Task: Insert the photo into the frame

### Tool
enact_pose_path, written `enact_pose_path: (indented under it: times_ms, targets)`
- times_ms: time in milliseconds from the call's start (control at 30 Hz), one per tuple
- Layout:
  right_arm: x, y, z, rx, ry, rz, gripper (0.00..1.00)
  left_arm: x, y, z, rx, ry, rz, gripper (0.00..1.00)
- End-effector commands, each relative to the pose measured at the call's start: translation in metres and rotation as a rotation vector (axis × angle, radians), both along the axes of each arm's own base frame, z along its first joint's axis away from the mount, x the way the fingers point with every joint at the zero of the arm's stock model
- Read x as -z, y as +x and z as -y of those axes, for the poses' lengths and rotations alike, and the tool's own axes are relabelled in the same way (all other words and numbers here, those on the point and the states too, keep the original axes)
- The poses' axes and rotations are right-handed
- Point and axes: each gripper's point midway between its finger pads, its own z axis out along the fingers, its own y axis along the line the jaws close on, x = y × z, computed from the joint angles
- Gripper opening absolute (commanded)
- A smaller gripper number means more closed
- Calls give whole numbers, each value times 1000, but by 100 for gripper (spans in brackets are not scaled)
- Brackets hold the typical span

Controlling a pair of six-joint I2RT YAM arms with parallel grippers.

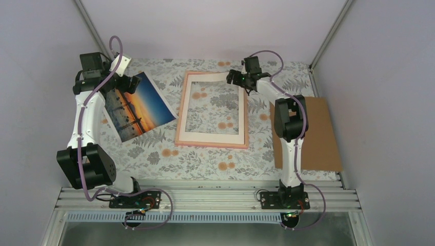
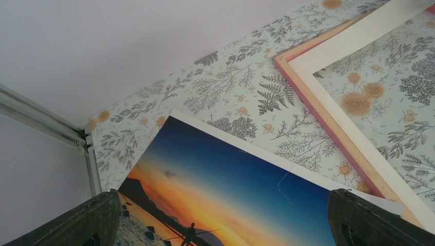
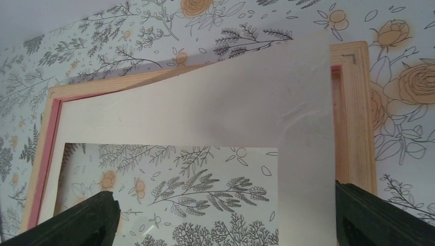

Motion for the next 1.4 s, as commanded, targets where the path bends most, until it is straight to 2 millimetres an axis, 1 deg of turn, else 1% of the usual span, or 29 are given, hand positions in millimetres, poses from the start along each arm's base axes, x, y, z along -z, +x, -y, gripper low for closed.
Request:
enact_pose_path:
  times_ms: [0, 167, 467, 567, 667, 733, 800, 867, 967, 1033, 1067, 1167, 1267, 1333, 1367]
  targets:
    - [-37, 3, 8, 7, -26, 70, 100, -6, -3, 0, -6, 12, 16, 100]
    - [-34, 1, 17, 9, -5, 55, 100, -6, -1, 1, -8, 0, 12, 100]
    - [-40, 5, 27, -7, 23, 69, 100, -4, 3, -2, -16, 2, 3, 100]
    - [-54, 2, 17, -111, 71, 103, 100, -5, 3, 2, 5, -2, 3, 100]
    - [-78, -8, 3, -261, 90, 184, 100, -3, 0, 11, 55, 8, -8, 100]
    - [-98, -19, -5, -367, 97, 250, 100, 3, -3, 19, 97, 25, -28, 100]
    - [-112, -32, -12, -464, 97, 300, 100, 10, -8, 29, 146, 38, -51, 100]
    - [-120, -49, -16, -555, 87, 328, 100, 21, -14, 43, 208, 61, -78, 100]
    - [-121, -80, -22, -686, 84, 349, 100, 45, -28, 67, 312, 141, -110, 100]
    - [-115, -106, -25, -770, 93, 324, 100, 60, -38, 85, 387, 189, -133, 100]
    - [-112, -118, -25, -815, 94, 319, 100, 69, -44, 97, 427, 213, -143, 100]
    - [-100, -147, -20, -883, 61, 297, 100, 96, -57, 119, 489, 281, -179, 100]
    - [-87, -171, -14, -909, 41, 262, 100, 110, -54, 121, 462, 265, -208, 100]
    - [-79, -183, -11, -905, 39, 239, 100, 124, -48, 111, 401, 293, -235, 100]
    - [-78, -186, -9, -896, 34, 238, 100, 131, -44, 104, 362, 325, -240, 100]
